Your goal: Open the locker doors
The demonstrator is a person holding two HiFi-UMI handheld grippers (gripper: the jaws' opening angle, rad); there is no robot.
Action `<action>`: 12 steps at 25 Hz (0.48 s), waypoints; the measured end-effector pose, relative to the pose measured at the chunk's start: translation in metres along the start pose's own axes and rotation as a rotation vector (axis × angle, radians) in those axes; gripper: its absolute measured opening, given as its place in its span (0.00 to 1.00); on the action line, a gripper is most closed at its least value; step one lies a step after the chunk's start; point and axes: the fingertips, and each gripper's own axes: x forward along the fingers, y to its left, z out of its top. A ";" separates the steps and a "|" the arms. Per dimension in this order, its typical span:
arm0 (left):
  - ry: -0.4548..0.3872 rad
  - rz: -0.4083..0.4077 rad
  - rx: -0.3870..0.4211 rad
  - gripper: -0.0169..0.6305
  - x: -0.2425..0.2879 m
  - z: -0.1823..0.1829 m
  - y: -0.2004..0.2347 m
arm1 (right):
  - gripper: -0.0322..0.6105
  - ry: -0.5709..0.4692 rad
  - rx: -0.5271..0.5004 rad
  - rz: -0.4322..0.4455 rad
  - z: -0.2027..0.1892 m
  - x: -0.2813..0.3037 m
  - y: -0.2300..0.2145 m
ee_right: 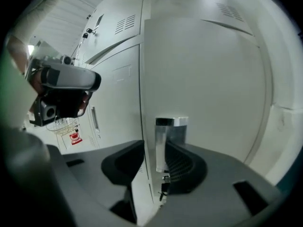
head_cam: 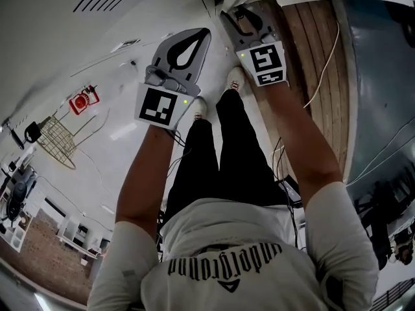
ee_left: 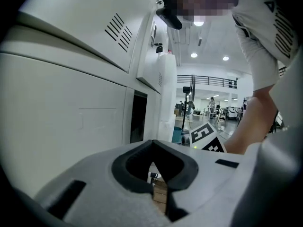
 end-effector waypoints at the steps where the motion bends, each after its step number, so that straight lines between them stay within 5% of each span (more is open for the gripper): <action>1: 0.001 -0.010 0.004 0.04 0.000 0.001 -0.004 | 0.27 -0.004 0.011 -0.019 -0.002 -0.007 -0.001; 12: 0.042 -0.133 0.015 0.04 0.022 -0.003 -0.055 | 0.26 0.063 0.071 -0.079 -0.038 -0.084 -0.010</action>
